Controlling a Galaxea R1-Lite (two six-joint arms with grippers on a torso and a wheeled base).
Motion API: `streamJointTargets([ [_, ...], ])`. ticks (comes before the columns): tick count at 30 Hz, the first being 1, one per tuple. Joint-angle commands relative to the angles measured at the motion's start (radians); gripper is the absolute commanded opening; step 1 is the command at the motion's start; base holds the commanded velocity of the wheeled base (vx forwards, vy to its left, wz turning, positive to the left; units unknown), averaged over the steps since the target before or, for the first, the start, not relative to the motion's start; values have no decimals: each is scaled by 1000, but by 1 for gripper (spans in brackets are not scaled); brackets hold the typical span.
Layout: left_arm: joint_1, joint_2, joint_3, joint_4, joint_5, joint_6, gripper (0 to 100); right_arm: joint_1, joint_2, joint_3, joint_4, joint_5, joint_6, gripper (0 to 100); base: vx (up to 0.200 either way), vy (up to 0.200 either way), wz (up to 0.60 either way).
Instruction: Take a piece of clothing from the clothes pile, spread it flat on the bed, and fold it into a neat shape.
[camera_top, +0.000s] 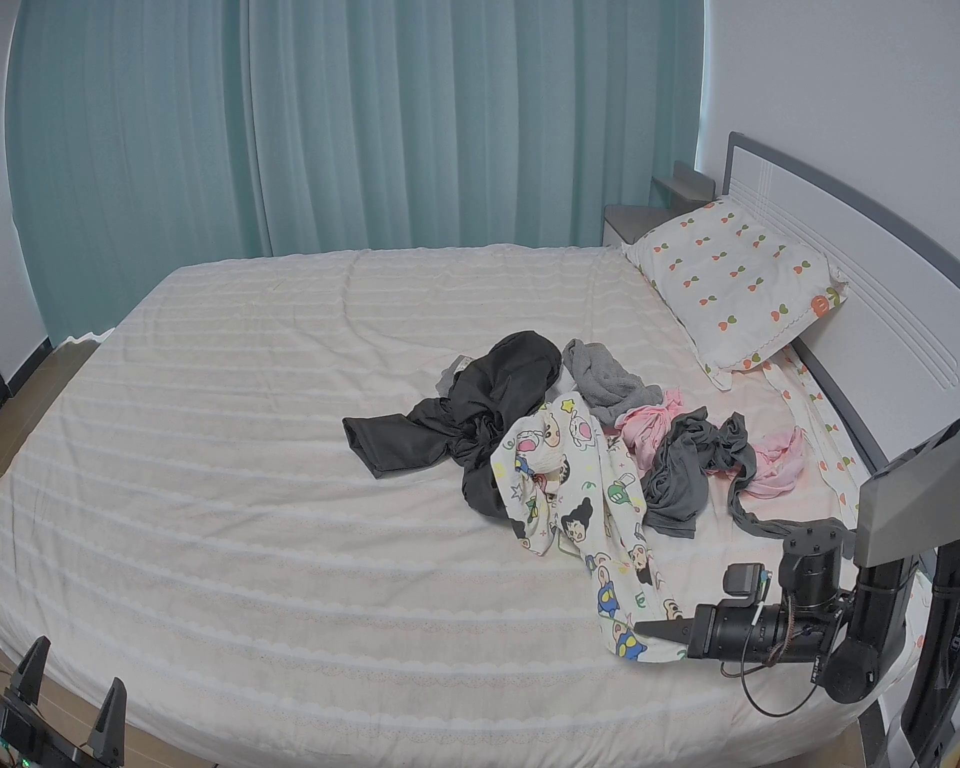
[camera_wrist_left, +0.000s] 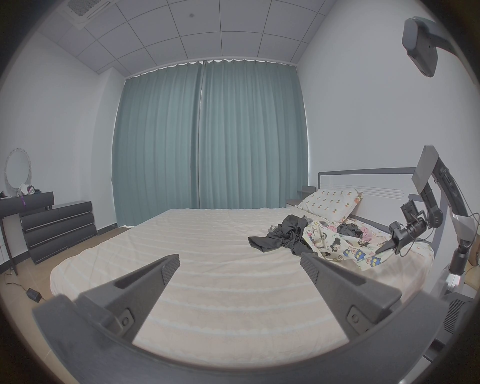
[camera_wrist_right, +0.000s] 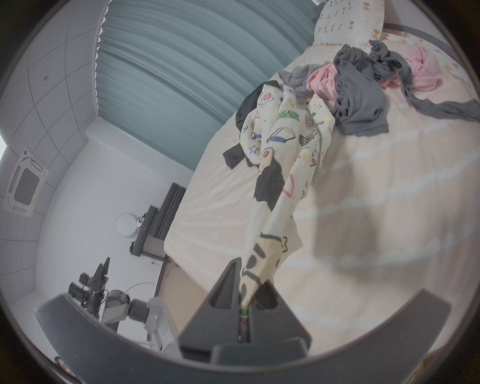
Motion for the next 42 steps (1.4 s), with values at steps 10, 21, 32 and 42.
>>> streamJointTargets([
  [10, 0, -16, 18, 0, 1, 6, 100, 112, -218, 87, -9, 24, -3, 0, 0, 0, 0],
  [21, -6, 13, 18, -3, 0, 12, 100, 287, -404, 86, 64, -72, 45, 0, 0, 0, 0],
  [32, -38, 383, -335, -167, -103, -238, 100, 347, -505, 71, 60, -150, 56, 0, 0, 0, 0],
  [42, -300, 858, -332, -195, -421, -216, 100, 253, -562, -193, 63, -148, 59, 0, 0, 0, 0],
])
